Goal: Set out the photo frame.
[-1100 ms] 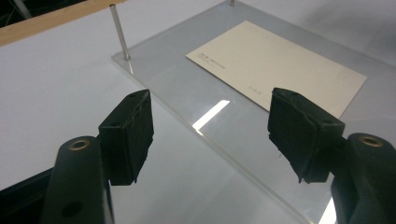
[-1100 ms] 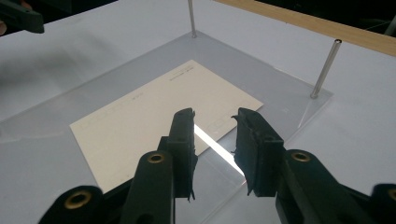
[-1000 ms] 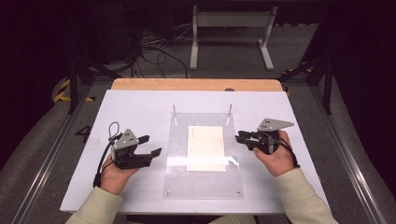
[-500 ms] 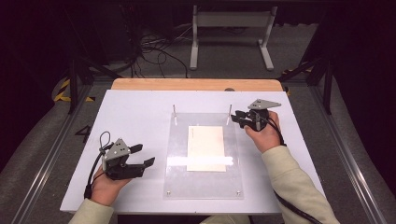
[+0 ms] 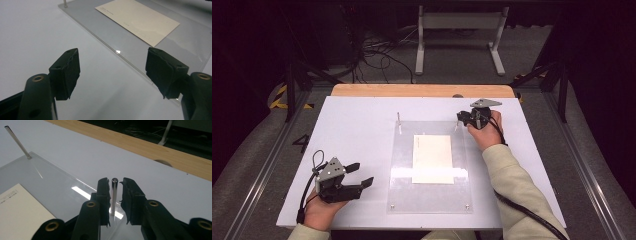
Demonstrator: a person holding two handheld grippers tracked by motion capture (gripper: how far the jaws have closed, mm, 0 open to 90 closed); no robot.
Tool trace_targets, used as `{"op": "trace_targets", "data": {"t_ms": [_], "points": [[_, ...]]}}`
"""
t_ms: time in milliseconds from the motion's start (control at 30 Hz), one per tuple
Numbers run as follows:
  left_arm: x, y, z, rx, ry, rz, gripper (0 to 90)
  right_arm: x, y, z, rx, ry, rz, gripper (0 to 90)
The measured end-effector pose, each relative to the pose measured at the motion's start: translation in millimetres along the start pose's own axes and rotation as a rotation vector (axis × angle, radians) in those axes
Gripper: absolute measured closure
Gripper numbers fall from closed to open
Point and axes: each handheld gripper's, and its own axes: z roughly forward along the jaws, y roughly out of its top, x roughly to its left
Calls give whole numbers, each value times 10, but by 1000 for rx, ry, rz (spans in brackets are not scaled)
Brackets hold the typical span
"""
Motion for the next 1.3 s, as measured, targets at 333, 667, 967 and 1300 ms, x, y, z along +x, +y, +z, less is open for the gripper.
{"op": "trace_targets", "data": {"t_ms": [333, 667, 967, 1300], "points": [[-32, -43, 107, 25, -42, 17, 271, -10, 10, 75, -2, 6, -6, 855], [-84, -35, 159, 21, -86, 25, 260, -71, 7, 145, -13, 16, 63, 861], [-102, -36, 172, 17, -81, 46, 244, -157, 26, 207, -16, 48, 131, 861], [-161, -32, 190, -44, -73, 128, 154, -242, 17, 284, -40, 75, 202, 860]]}}
